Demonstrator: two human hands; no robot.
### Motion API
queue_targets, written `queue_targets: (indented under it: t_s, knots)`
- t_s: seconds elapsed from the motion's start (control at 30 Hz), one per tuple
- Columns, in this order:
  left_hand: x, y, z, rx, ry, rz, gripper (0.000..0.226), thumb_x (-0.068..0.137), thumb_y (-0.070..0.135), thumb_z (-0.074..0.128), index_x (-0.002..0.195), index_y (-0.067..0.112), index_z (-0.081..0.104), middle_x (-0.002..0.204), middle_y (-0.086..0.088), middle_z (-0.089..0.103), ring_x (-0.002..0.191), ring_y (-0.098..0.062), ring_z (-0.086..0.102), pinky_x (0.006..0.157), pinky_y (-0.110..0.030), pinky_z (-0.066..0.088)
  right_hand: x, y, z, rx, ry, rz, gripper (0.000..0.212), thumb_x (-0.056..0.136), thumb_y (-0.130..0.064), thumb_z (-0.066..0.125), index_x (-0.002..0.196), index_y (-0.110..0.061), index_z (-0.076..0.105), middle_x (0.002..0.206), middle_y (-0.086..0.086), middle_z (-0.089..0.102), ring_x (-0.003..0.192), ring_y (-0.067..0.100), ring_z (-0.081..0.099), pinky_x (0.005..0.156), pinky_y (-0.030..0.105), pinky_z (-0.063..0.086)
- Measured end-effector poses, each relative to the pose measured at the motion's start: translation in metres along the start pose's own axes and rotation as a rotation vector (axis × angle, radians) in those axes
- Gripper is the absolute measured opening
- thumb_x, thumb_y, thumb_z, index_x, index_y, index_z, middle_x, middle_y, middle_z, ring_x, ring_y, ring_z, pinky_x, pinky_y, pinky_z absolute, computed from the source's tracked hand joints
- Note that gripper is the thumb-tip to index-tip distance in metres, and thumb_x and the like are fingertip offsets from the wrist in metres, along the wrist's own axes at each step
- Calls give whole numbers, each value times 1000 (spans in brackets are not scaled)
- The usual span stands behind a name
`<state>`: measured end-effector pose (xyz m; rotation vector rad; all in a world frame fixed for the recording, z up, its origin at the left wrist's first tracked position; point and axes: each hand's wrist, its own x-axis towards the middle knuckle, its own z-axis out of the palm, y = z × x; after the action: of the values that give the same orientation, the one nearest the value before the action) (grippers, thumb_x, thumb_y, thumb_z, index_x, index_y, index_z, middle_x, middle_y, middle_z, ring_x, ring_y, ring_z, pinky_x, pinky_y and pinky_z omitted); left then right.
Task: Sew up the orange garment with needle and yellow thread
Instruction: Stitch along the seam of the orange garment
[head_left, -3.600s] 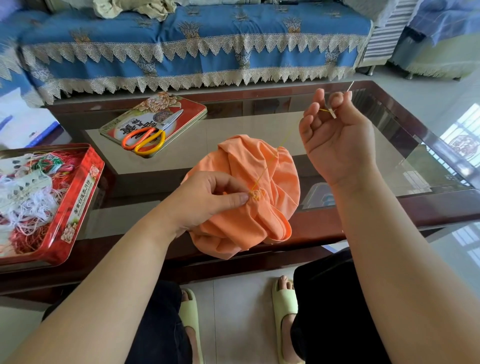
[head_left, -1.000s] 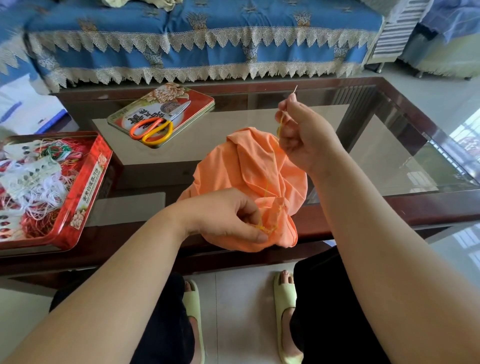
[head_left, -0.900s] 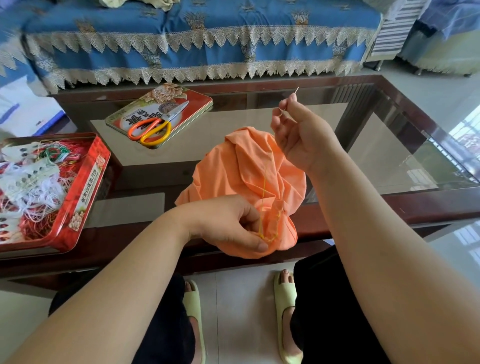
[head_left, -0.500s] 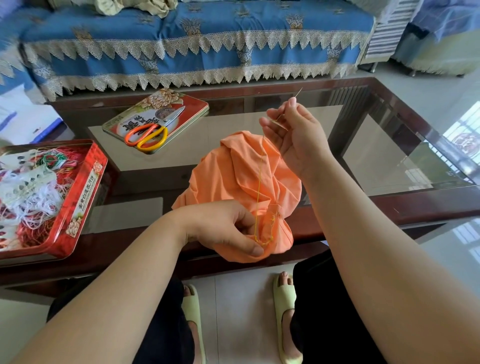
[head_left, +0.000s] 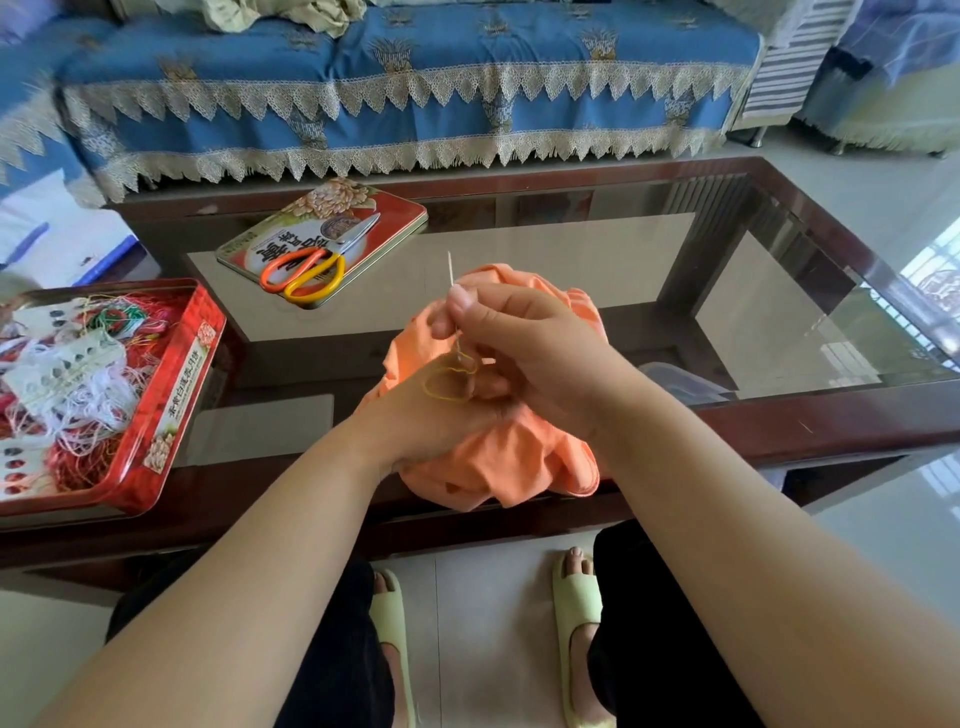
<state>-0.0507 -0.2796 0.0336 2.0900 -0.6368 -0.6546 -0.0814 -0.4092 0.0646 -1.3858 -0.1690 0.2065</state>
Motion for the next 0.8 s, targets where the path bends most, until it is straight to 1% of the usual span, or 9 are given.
queue_targets:
  t_s: [0.1,0.17,0.23,0.3,0.43,0.53,0.63,0.7,0.8]
  knots:
    - [0,7,-5,-38,58,52,18,97,26,56,109,39,57,95,24,64,85,15,58,66,0,41,-9,-3,-4,-106,176,-10,32,99,-29,51,73,-15,65,59,2,50,50,7,44,45,15,35]
    - [-1,7,-9,-52,75,30,27,99,33,52,125,37,51,106,12,68,98,4,61,75,-10,46,-15,-8,-9,-155,221,25,32,99,-29,50,76,-11,63,53,1,43,45,7,36,44,17,31]
    - [-1,5,-12,-83,86,34,22,99,40,47,121,38,50,110,-3,70,103,-15,64,88,-28,50,-18,-13,-15,-252,216,90,32,99,-31,50,77,-10,62,50,0,38,45,9,31,44,20,28]
    - [-4,6,-13,-111,98,68,19,98,42,46,111,32,55,102,-14,70,95,-28,66,87,-43,52,-19,-16,-20,-350,248,116,33,98,-33,52,77,-10,63,54,5,40,45,10,32,46,22,28]
    - [-7,5,-16,-144,138,103,41,89,54,40,106,23,60,100,-9,67,96,-24,64,95,-47,50,-20,-19,-27,-486,342,5,34,98,-34,52,82,-7,66,56,6,46,46,10,38,46,22,35]
    - [-8,4,-18,-174,161,101,47,93,52,36,111,16,60,108,-11,66,104,-26,62,99,-50,47,-20,-19,-33,-394,251,135,37,99,-31,50,91,2,63,62,8,42,47,9,35,46,21,31]
    - [-7,1,-19,-214,177,123,40,92,54,37,93,21,61,97,-8,65,96,-24,61,95,-48,50,-22,-18,-36,-391,35,292,30,99,-30,49,85,-5,59,55,-3,45,44,7,35,43,18,29]
    - [-7,0,-20,-255,185,133,32,90,54,38,76,33,58,80,6,60,83,-14,56,85,-38,48,-22,-17,-37,-409,-43,343,26,97,-29,50,84,-7,56,56,-2,47,45,7,45,44,18,36]
    - [-5,-4,-21,-255,208,129,36,97,50,39,70,36,56,74,12,56,79,-10,54,80,-34,44,-20,-13,-38,-446,-65,352,25,95,-31,53,88,-7,55,68,1,53,67,14,68,55,21,52]
